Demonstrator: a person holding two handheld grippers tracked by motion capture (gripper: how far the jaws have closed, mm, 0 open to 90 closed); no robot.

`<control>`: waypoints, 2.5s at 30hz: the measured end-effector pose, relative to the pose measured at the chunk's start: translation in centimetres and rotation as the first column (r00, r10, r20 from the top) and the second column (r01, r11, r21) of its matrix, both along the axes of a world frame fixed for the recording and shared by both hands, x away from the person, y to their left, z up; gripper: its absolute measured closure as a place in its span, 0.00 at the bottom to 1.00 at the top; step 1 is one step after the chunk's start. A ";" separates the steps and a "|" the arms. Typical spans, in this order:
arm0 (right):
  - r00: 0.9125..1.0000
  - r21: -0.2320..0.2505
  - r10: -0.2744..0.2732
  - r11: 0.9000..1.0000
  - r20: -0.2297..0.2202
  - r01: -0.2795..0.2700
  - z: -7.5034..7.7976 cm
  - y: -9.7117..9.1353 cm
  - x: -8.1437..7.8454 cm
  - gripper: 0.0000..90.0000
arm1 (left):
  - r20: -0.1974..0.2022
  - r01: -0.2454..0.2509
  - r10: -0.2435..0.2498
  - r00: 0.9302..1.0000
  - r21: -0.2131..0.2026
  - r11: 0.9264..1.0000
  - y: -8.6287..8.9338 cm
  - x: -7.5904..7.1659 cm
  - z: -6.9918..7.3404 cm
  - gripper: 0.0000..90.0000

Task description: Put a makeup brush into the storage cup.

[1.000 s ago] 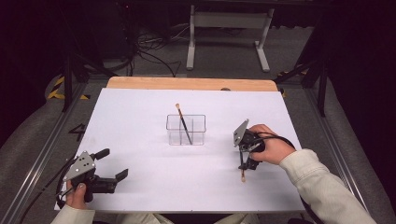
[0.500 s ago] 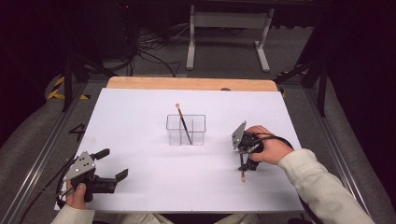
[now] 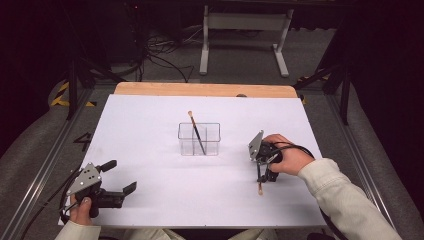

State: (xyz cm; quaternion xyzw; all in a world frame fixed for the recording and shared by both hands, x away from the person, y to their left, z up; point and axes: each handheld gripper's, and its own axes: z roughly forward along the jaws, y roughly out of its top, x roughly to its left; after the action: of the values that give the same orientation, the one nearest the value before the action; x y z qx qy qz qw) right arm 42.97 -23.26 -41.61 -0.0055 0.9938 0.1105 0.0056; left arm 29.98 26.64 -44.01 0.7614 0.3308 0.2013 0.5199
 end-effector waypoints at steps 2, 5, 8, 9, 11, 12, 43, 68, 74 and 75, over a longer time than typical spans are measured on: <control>1.000 -0.005 0.015 1.000 0.004 -0.015 -0.1 0.0 0.1 0.11 | 0.002 -0.002 0.002 1.000 -0.002 1.000 0.0 0.0 0.0 0.01; 1.000 -0.004 0.023 1.000 0.004 -0.023 -0.2 0.0 0.2 0.11 | 0.003 -0.003 0.003 1.000 -0.002 1.000 0.0 0.0 0.0 0.01; 1.000 -0.008 0.021 1.000 0.000 -0.021 -0.4 0.1 0.2 0.12 | 0.002 -0.001 0.001 1.000 -0.003 1.000 0.0 0.0 0.0 0.01; 1.000 -0.009 0.023 1.000 0.001 -0.023 -0.5 0.1 0.2 0.12 | 0.001 -0.001 0.001 1.000 -0.003 1.000 0.0 0.0 0.0 0.01; 1.000 -0.008 0.021 1.000 -0.004 -0.021 -0.7 0.1 0.2 0.14 | 0.002 0.000 0.000 1.000 -0.003 1.000 0.0 0.0 0.0 0.01; 1.000 -0.008 0.021 1.000 -0.006 -0.021 -0.8 0.1 0.2 0.14 | 0.002 0.000 0.000 1.000 -0.002 1.000 0.0 0.0 0.0 0.01; 0.999 0.008 0.026 1.000 -0.030 -0.026 -0.9 -0.6 0.3 0.25 | 0.004 0.002 -0.002 1.000 -0.007 1.000 -0.1 0.1 0.0 0.01; 1.000 -0.056 0.014 0.998 0.008 -0.013 -0.4 -0.1 -1.1 0.58 | 0.002 0.005 -0.005 1.000 -0.010 1.000 -0.2 0.1 0.0 0.01; 0.999 -0.069 -0.025 0.997 0.042 0.028 -0.5 0.1 -1.3 0.50 | 0.003 0.007 -0.007 1.000 -0.005 1.000 -0.2 0.2 0.0 0.01; 0.999 -0.074 -0.037 0.996 0.038 0.039 -0.5 0.1 -1.3 0.49 | 0.003 0.004 -0.004 1.000 -0.007 1.000 -0.1 0.2 0.0 0.01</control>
State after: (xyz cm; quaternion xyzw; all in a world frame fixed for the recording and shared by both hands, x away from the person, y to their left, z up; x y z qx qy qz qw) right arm 41.71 -23.17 -42.07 0.0111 0.9969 0.0730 0.0259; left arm 30.14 26.49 -44.01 0.7599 0.3292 0.2004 0.5234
